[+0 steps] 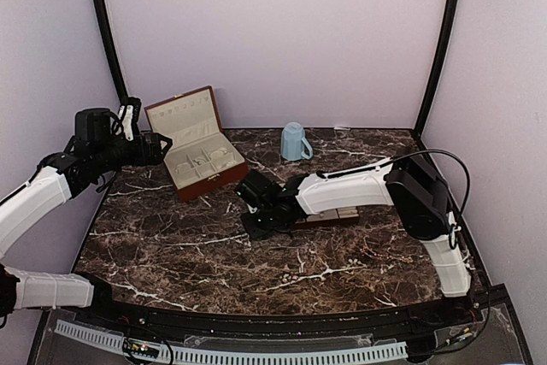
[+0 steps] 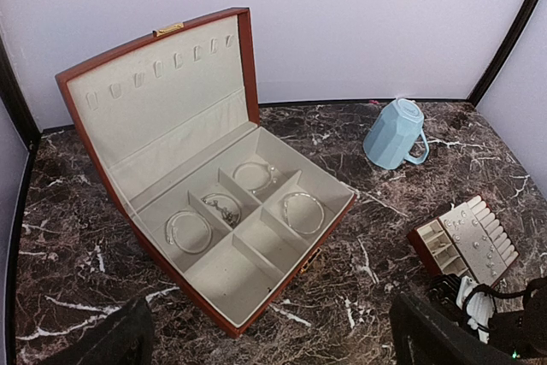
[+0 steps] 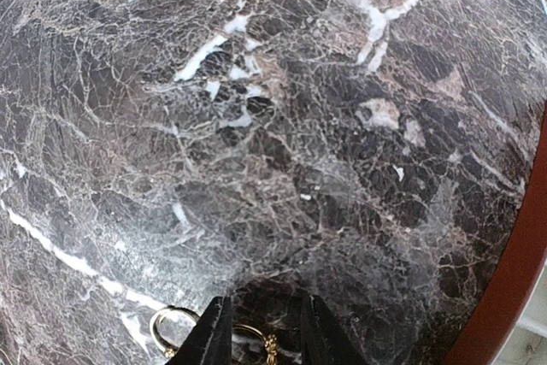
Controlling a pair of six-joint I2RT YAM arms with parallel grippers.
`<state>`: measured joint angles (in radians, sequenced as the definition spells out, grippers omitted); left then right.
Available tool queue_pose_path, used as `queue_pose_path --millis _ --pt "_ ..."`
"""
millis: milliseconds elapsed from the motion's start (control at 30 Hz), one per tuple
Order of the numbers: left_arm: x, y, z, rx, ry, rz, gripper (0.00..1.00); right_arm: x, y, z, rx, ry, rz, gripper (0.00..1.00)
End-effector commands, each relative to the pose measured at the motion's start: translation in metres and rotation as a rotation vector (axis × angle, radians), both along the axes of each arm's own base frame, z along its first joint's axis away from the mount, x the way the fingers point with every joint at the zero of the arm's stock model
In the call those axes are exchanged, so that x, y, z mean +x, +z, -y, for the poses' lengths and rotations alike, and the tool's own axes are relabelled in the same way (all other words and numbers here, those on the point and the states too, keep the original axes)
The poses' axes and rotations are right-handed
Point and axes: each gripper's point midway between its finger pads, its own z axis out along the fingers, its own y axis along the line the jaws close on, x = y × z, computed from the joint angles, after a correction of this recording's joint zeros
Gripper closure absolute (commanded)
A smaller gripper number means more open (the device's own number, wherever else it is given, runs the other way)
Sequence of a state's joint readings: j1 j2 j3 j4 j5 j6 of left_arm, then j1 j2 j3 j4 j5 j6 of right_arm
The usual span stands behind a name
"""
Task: Organize the mixed jewelry
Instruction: Pick up the ring from the center of the board.
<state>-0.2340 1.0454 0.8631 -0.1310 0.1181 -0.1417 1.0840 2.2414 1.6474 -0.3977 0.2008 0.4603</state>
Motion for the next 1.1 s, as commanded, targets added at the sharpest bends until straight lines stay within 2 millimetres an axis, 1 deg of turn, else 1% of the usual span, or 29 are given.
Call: queue_pose_path --millis 0,100,267,400,800,1067 --pt "-0.006 0.002 -0.001 0.012 -0.005 0.004 0.01 -0.009 0.010 0.000 0.031 -0.002 -0.021 0.71" --pt "-0.006 0.002 -0.001 0.013 -0.004 0.004 0.01 -0.011 0.011 -0.002 0.049 -0.001 -0.030 0.71" --pt "-0.006 0.001 -0.001 0.013 -0.004 0.004 0.01 -0.011 0.019 -0.004 0.078 -0.003 -0.028 0.71" --pt "-0.006 0.001 -0.001 0.013 -0.004 0.004 0.01 -0.011 0.026 -0.004 0.090 -0.005 -0.017 0.74" --pt "-0.005 0.000 -0.001 0.016 -0.001 0.000 0.01 -0.008 0.014 0.008 0.020 -0.010 0.005 0.79" --pt "-0.005 -0.001 -0.002 0.018 0.001 -0.004 0.01 -0.007 0.010 0.009 0.002 0.003 0.017 0.84"
